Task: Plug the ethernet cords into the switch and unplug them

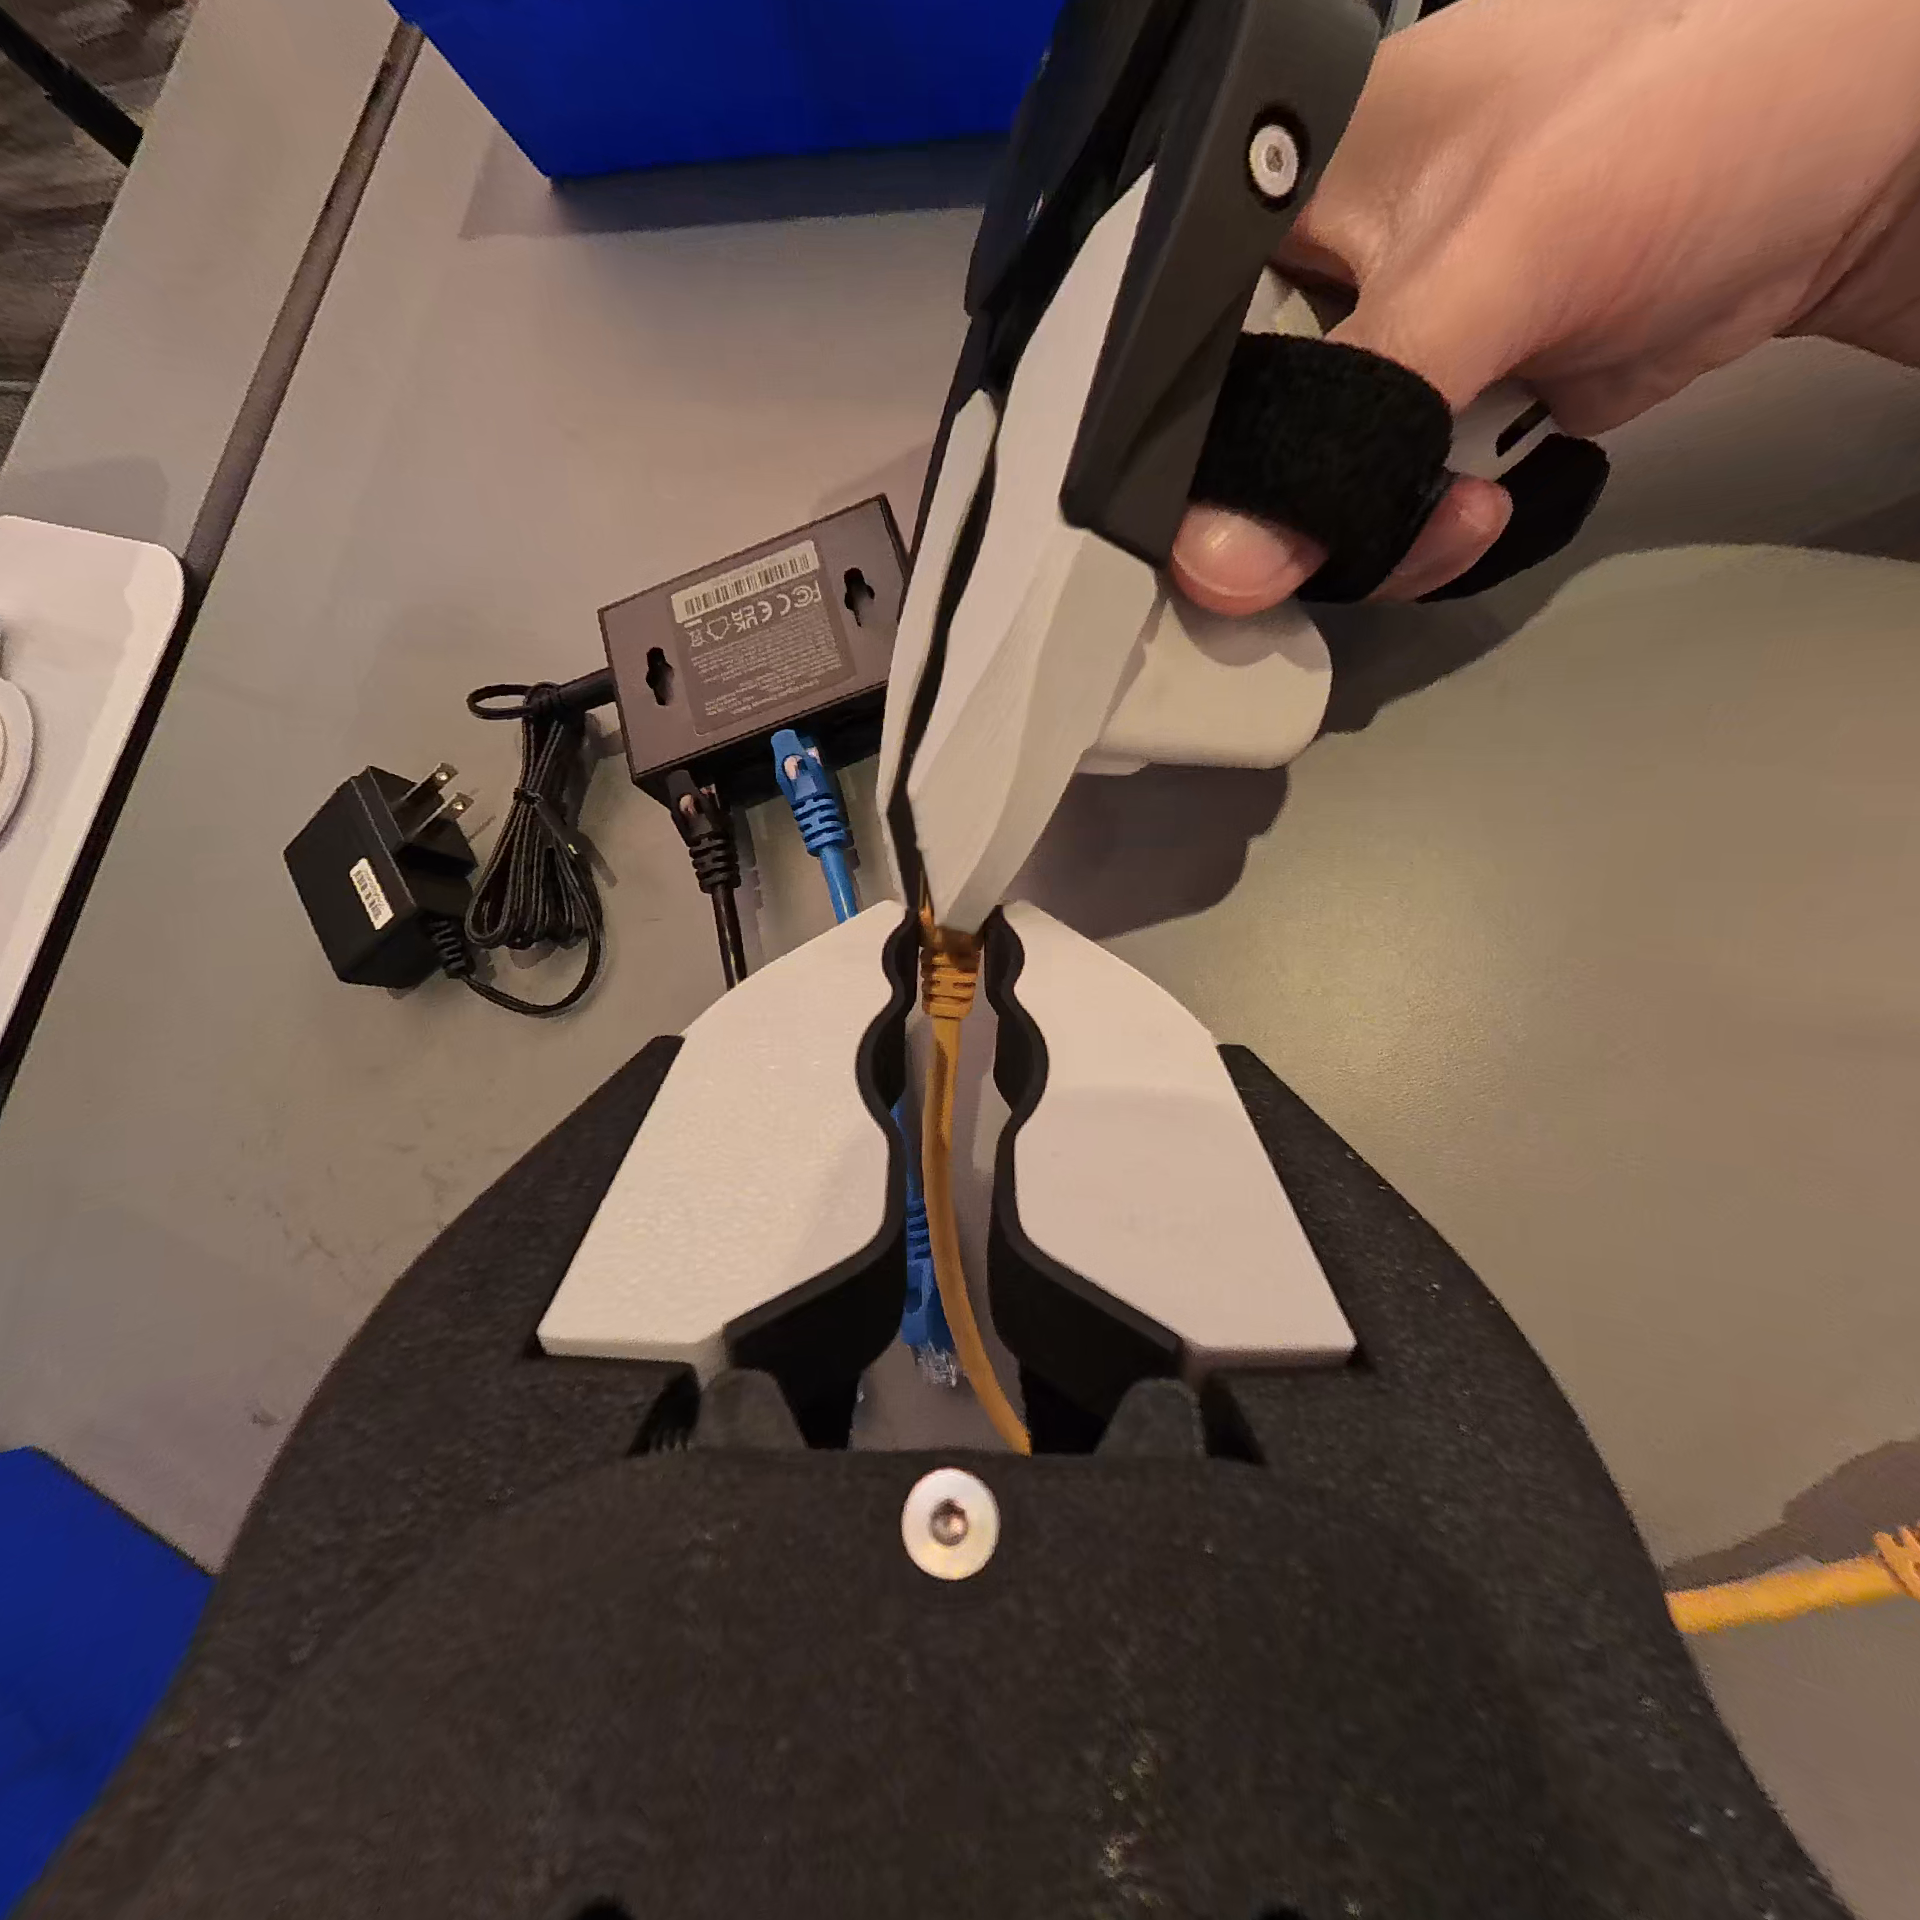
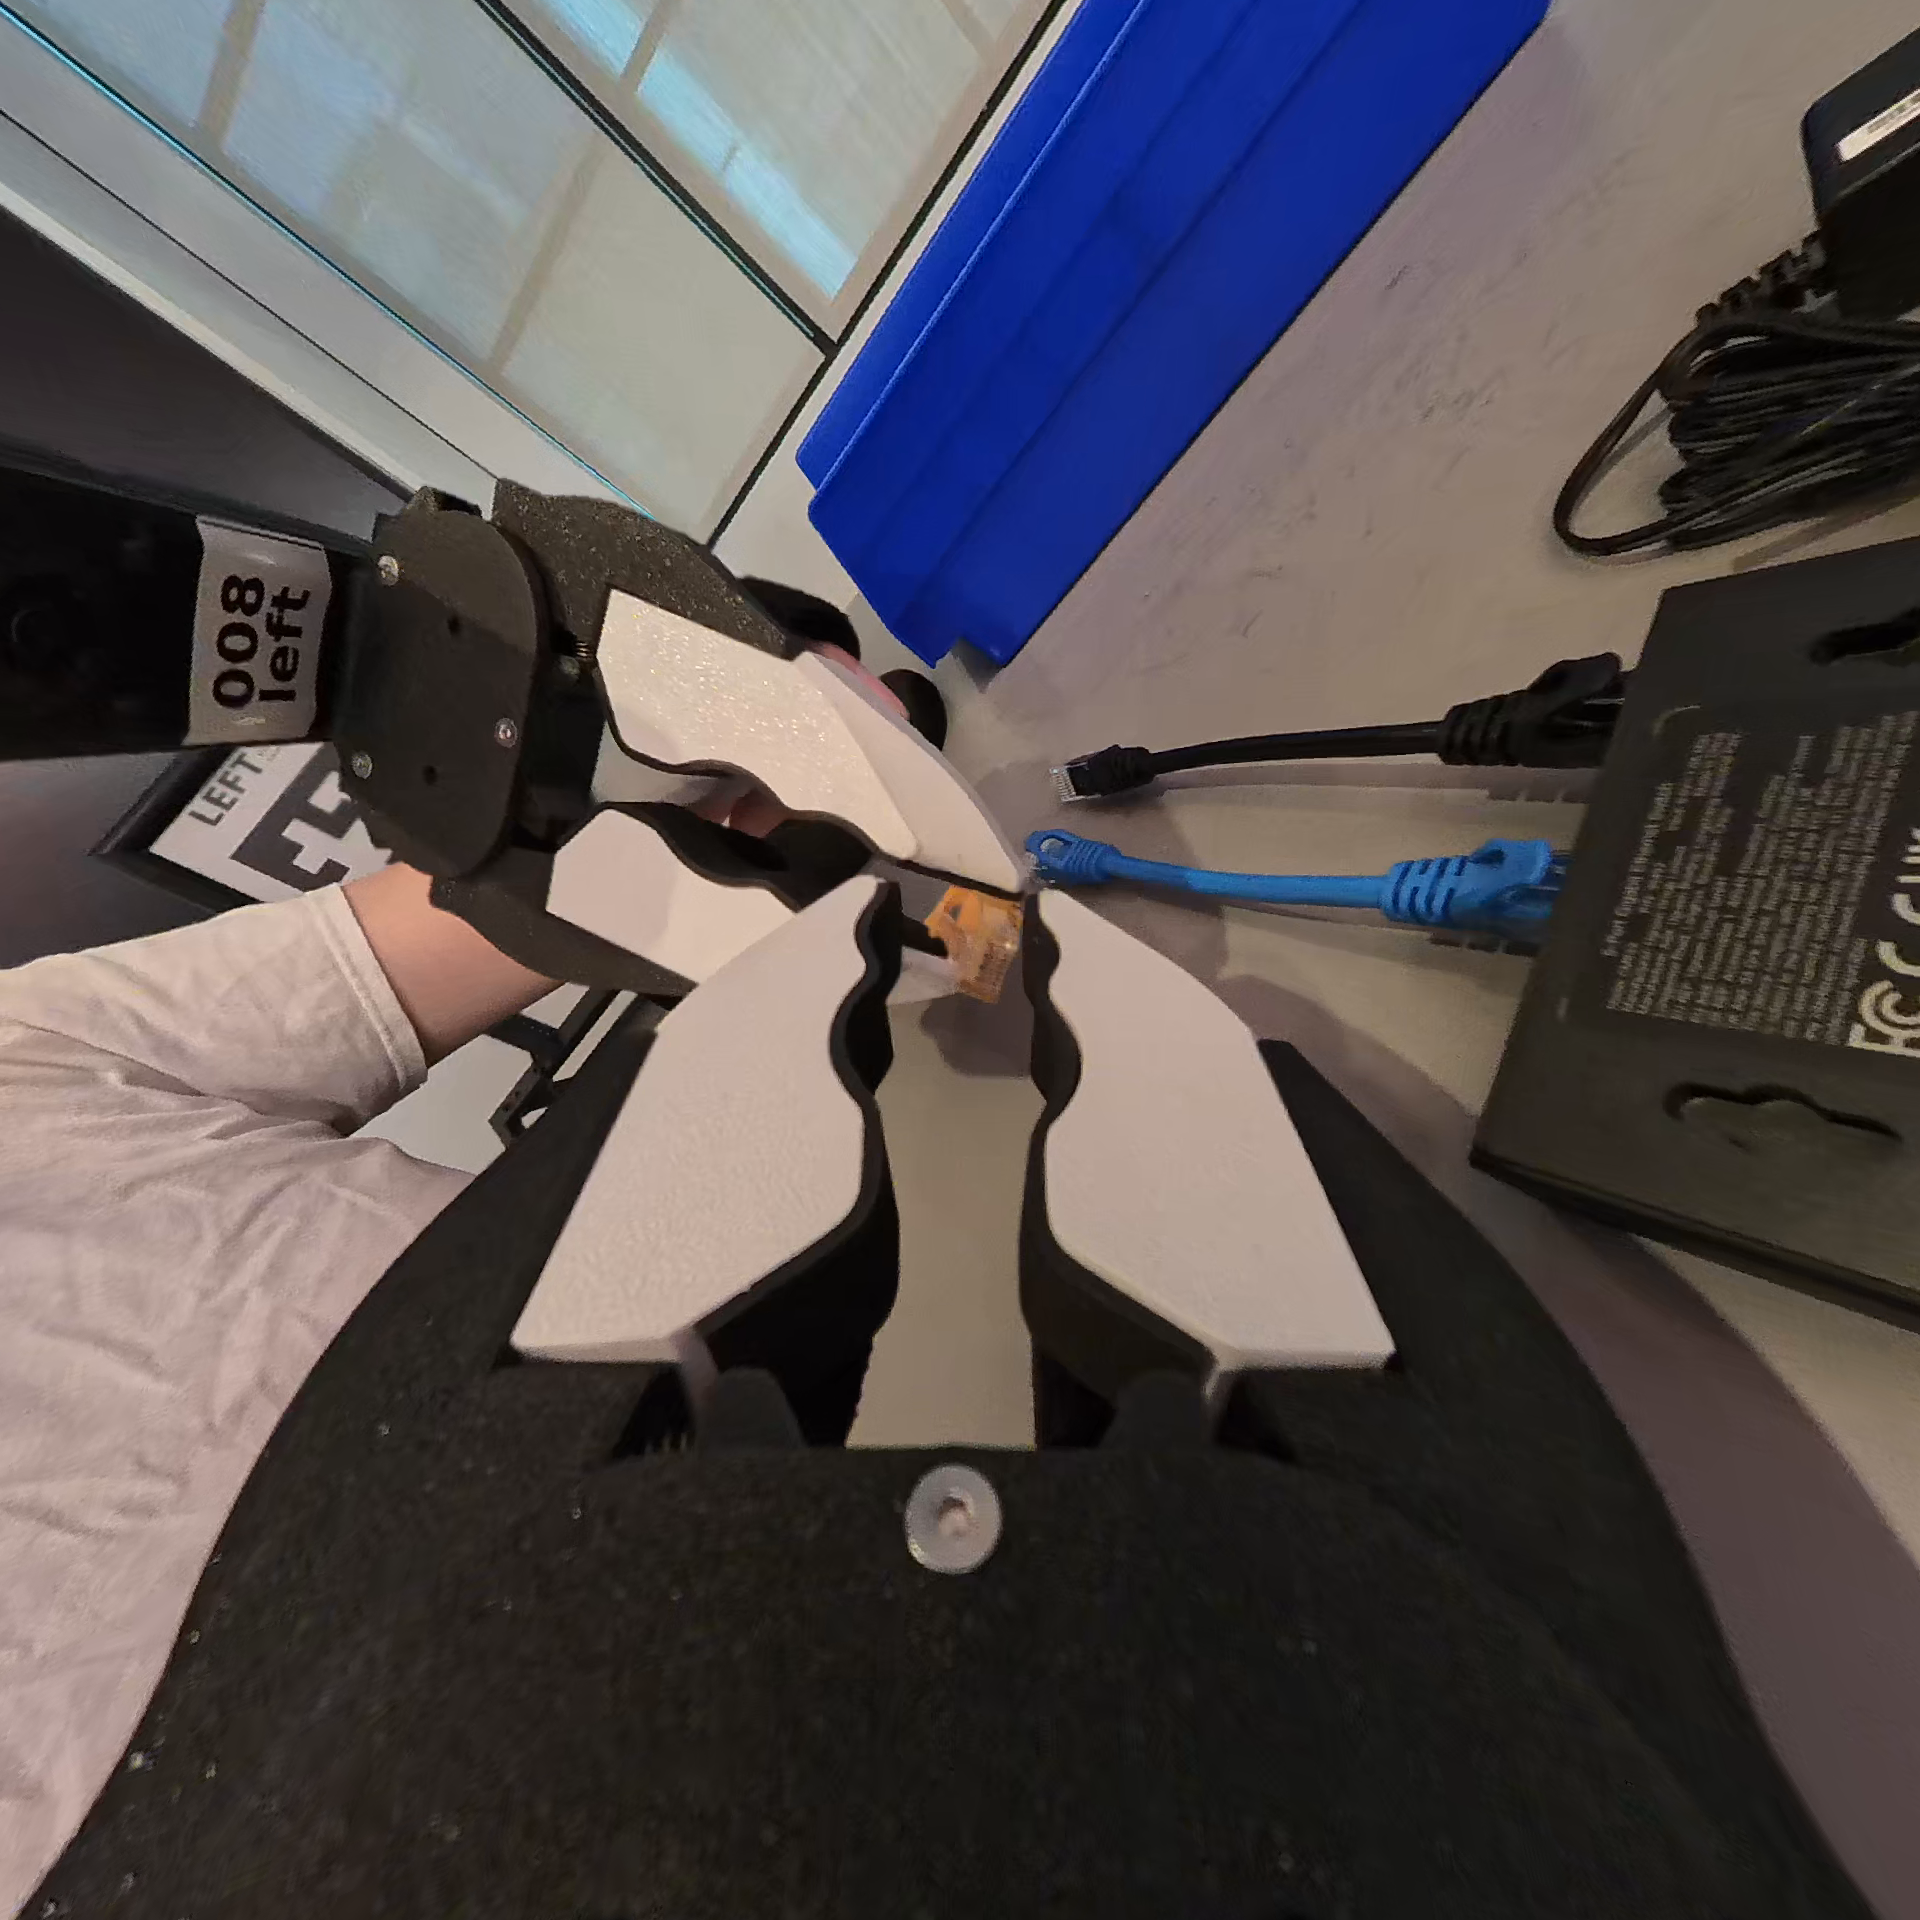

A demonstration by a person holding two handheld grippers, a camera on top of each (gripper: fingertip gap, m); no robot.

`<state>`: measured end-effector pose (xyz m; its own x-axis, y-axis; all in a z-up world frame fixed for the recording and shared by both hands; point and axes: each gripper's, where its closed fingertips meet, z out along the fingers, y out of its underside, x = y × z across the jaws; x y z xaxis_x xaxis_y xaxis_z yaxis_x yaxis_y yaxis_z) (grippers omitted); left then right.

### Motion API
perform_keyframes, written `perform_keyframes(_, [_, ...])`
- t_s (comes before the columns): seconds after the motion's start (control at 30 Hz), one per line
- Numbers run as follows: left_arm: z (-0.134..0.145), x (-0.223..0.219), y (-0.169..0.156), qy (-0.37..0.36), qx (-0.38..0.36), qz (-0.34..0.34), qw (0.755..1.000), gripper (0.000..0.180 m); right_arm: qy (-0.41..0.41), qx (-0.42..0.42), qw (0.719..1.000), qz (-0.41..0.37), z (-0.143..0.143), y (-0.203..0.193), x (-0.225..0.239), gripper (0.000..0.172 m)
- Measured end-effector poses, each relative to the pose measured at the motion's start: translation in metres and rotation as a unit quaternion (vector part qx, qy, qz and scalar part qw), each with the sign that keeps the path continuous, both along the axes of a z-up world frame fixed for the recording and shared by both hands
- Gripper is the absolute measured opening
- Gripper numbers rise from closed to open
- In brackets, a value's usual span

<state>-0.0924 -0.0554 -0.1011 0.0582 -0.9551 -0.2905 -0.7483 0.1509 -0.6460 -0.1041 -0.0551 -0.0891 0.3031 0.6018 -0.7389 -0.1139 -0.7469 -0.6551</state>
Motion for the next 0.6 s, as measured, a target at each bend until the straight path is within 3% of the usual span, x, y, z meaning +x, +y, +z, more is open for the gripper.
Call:
perform_keyframes(0.3, [-0.009, 0.005, -0.002, 0.012, 0.014, -0.003, 1.000, 0.013, -0.025, -0.037, 0.999, -0.005, -0.014, -0.001, 0.004, 0.013])
perform_keyframes(0.4, [-0.013, 0.000, 0.003, 0.021, 0.020, 0.009, 1.000, 0.027, -0.008, -0.049, 0.999, -0.006, -0.013, -0.001, 0.005, 0.013])
perform_keyframes(0.6, [-0.004, -0.023, 0.005, -0.050, -0.058, 0.044, 0.996, 0.031, 0.037, -0.069, 0.997, -0.023, -0.007, 0.004, 0.015, 0.012])
